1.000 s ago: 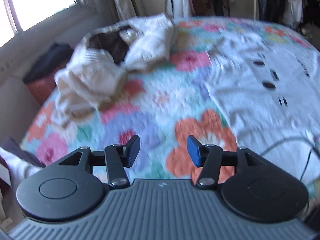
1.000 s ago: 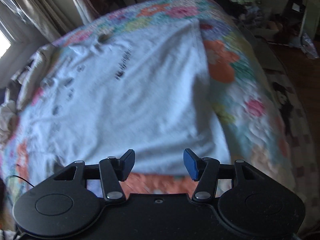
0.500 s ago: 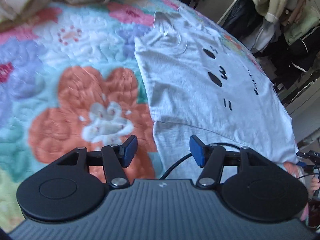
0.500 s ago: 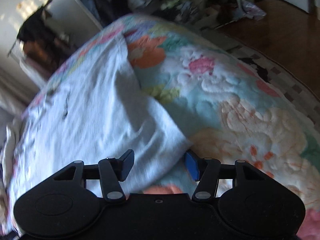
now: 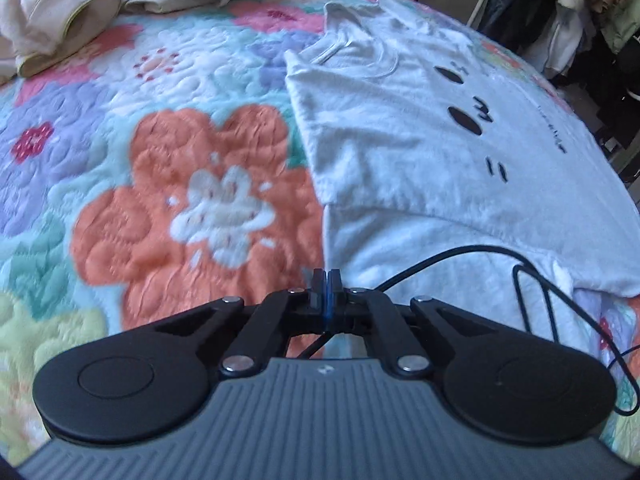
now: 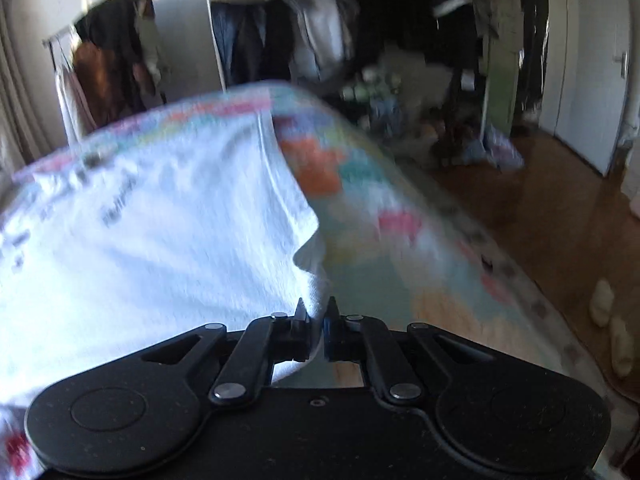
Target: Fold clothes
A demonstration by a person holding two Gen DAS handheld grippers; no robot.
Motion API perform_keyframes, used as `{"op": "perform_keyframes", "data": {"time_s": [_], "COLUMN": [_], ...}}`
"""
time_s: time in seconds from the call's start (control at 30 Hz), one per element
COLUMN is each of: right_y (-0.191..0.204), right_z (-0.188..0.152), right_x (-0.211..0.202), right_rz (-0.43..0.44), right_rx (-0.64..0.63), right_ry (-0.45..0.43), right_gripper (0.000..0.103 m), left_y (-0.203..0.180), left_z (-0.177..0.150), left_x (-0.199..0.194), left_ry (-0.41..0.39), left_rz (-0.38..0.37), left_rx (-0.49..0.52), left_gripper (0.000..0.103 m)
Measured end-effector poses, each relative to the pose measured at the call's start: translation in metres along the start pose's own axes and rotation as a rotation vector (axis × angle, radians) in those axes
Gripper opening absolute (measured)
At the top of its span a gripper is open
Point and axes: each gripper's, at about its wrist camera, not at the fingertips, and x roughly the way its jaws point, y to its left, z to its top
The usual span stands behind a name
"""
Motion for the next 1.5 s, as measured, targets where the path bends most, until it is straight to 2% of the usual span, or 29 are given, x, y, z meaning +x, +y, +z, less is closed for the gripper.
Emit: {"op": "perform_keyframes", "data": {"time_s": [0.13,0.27,0.33,0.4,0.47,0.53,0.57,0.6,0.67,0.77,0.93,1.07,1.17,1.3,1.37,1.5], "right_y": [-0.002,-0.01,-0.01,-0.007,-0.004,-0.001,0.001,0.005,0.014,0.031,0.068,0.09,0.1,0.101,0.102,0.09], "right_z": [-0.009,-0.012,-0.007,-0.003,0.002,0.01,0.015,0.022,0.039,0.069,0.108,0.133,0.145,0.154,0.153,0.147], "right_x": [0.011,0.03,0.027,0.021,0.007,-0.011,-0.021,-0.031,-0.049,-0.078,-0.118,-0.145,-0.161,-0.173,-0.176,-0.175], "right_rz": [-0.021,-0.019,-0.028,-0.036,-0.028,0.009,0.033,0.061,0.112,0.191,0.357,0.499,0.539,0.529,0.516,0.571], "right_rx": [0.034,0.072,0.098,0.102,0.104,0.108,0.106,0.1,0.083,0.05,-0.046,-0.099,-0.13,-0.187,-0.253,-0.284], "right_ry": [0.014,0.082,0.1,0.119,0.124,0.106,0.101,0.104,0.114,0.109,0.134,0.182,0.204,0.206,0.23,0.32], "right_gripper": [0.005,0.006,0.006,0.016,0.034,0.041,0.043,0.044,0.055,0.059,0.062,0.065,0.065,0.065,0.065,0.065], "left_y": [0.002,0.003,0.001,-0.003,-0.009,-0.018,-0.023,-0.029,-0.039,-0.051,-0.063,-0.06,-0.052,-0.039,-0.032,-0.016], "left_z": [0.001,0.003,0.003,0.004,0.007,0.012,0.016,0.02,0.028,0.043,0.065,0.082,0.093,0.1,0.103,0.104], "left_x": [-0.002,0.0,-0.001,-0.005,-0.016,-0.03,-0.039,-0.048,-0.068,-0.102,-0.16,-0.203,-0.229,-0.251,-0.26,-0.274], "left_ry": [0.003,0.015,0.015,0.007,-0.012,-0.028,-0.04,-0.051,-0.076,-0.114,-0.184,-0.202,-0.205,-0.202,-0.172,-0.061], "left_rz": [-0.013,-0.016,-0.01,-0.003,0.001,0.007,0.012,0.018,0.023,0.045,0.092,0.143,0.2,0.327,0.338,0.325], "left_rx": [-0.003,-0.017,-0.004,0.017,0.045,0.078,0.096,0.115,0.156,0.21,0.299,0.359,0.397,0.464,0.487,0.522], "left_gripper": [0.0,0.0,0.0,0.002,0.005,0.018,0.036,0.049,0.054,0.064,0.071,0.073,0.075,0.077,0.077,0.079]}}
